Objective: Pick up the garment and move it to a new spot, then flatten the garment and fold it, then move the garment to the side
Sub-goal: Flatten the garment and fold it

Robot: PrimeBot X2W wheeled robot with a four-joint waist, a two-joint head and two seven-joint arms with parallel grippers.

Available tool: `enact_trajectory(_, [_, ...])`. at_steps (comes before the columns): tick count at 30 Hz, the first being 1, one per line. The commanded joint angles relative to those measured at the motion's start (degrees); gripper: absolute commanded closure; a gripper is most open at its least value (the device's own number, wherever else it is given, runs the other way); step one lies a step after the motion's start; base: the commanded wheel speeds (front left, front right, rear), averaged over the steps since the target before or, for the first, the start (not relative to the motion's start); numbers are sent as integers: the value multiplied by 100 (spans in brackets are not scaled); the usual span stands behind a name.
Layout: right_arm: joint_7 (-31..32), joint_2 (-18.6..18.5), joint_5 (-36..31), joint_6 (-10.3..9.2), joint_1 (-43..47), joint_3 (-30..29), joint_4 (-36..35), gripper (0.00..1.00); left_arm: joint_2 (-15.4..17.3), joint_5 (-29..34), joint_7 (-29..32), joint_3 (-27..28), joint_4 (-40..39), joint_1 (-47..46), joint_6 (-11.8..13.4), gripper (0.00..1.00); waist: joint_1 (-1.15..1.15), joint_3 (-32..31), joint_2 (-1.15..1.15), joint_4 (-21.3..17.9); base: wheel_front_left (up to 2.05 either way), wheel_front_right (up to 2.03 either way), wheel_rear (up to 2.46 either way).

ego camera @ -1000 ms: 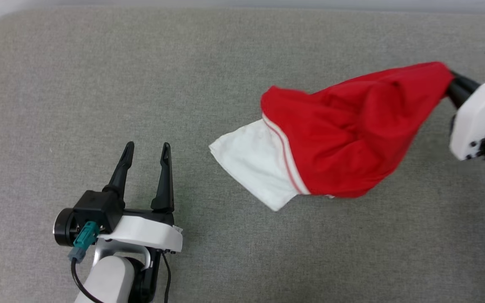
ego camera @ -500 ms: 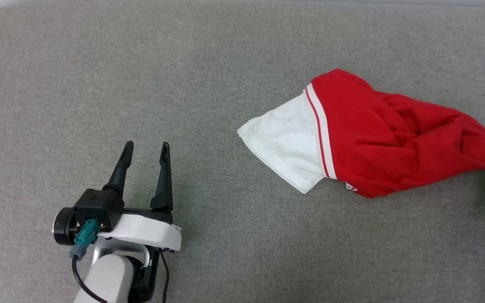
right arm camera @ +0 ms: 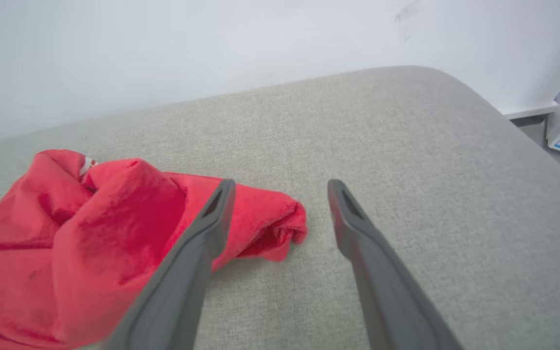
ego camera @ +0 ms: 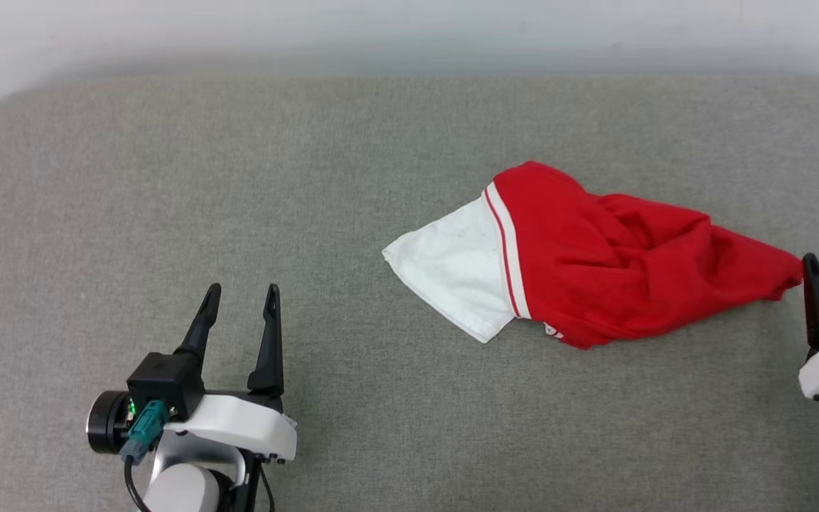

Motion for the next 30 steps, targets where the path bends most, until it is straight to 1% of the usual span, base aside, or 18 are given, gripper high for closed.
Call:
enact_trajectory(1, [-293, 165, -172, -4, 254, -1, -288, 0, 57, -24, 35, -8, -3, 106, 22, 0, 0, -260, 0, -138, 0, 0, 0])
enact_trajectory(2, [-293, 165, -172, -4, 254, -1, -288, 0, 57, -24, 35, -8, -3, 106, 22, 0, 0, -260, 0, -138, 0, 0, 0])
enact_trajectory(7, [-561, 537, -516, -4, 741, 76, -1004, 0, 84, -49, 131, -32, -44, 253, 63, 0, 0, -502, 0, -251, 0, 0, 0])
enact_trajectory(12, [-487, 826, -618, -4, 1266, 297, -1665, 0, 110, -67, 198, -56, -86, 386, 97, 0, 0, -675, 0, -310, 0, 0, 0])
enact_trajectory(21, [-342, 1063, -769, -4, 1972, 720, -2709, 0, 186, -87, 347, -64, -160, 496, 174, 0, 0, -819, 0, -452, 0, 0, 0])
enact_trajectory(25, [-297, 1107, -806, -4, 2100, 916, -3045, 0, 262, -101, 610, -134, -130, 273, 96, 0, 0, -789, 0, -558, 0, 0, 0])
enact_trajectory(27, [-282, 1118, -868, -4, 2145, 1010, -3188, 0, 287, -127, 911, -242, -57, 69, -9, 0, 0, -733, 0, -605, 0, 0, 0])
enact_trajectory(30, [-254, 1121, -879, -4, 2136, 1156, -3339, 0, 343, -205, 1468, -406, 120, -347, -232, 0, 0, -625, 0, -717, 0, 0, 0])
